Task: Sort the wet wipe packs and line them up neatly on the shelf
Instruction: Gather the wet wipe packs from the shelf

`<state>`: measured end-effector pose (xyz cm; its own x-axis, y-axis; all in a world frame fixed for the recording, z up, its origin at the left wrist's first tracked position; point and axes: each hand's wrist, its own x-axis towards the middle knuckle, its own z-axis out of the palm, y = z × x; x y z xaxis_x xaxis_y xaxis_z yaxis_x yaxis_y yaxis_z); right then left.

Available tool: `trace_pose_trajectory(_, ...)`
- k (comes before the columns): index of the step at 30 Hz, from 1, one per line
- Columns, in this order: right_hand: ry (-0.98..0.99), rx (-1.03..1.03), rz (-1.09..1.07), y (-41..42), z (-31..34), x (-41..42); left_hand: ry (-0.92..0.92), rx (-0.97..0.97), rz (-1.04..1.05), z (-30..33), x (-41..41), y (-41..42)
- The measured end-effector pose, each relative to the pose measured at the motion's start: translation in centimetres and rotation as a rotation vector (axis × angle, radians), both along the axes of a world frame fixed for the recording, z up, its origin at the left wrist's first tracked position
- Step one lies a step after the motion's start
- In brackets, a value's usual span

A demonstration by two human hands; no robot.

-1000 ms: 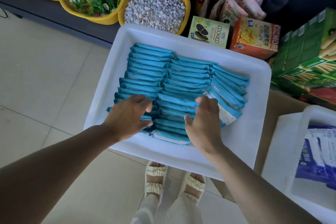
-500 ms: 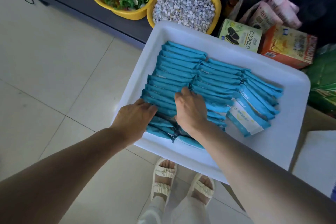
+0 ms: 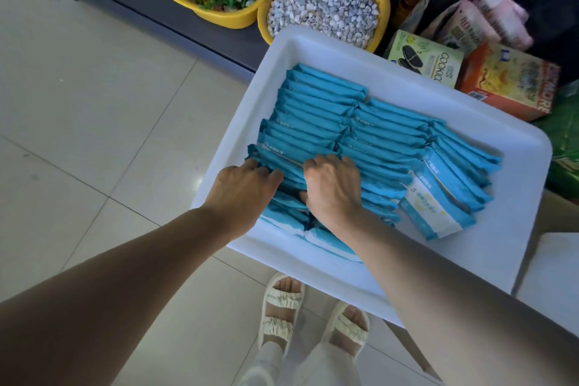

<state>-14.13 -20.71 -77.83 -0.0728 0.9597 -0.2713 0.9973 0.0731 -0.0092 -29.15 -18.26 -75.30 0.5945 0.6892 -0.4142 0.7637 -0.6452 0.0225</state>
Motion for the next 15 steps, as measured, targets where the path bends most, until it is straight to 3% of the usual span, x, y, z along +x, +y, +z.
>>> trace_pose_trajectory(4,0.228,-0.024,-0.036,0.0,0.9,1.9,0.024,0.007,-0.035,1.2,0.9,0.4)
trace_pose_trajectory(7,0.348,0.255,-0.344,-2.1,1.8,4.1,-0.152,0.078,-0.03,1.5,1.9,0.5)
trace_pose_trajectory(9,0.343,0.306,-0.609,-3.2,2.0,6.5,-0.238,0.121,-0.044,1.0,3.4,0.5)
trace_pose_trajectory(11,0.381,0.165,-0.874,-3.4,2.3,9.0,-0.233,0.046,-0.081,0.8,5.9,0.4)
trace_pose_trajectory(13,0.575,-0.049,-1.106,-3.0,2.3,10.3,-0.153,-0.091,-0.118,0.3,8.3,0.2)
trace_pose_trajectory(15,0.714,-0.182,-1.149,-2.6,2.1,10.1,-0.016,-0.168,-0.164,0.2,9.8,0.2)
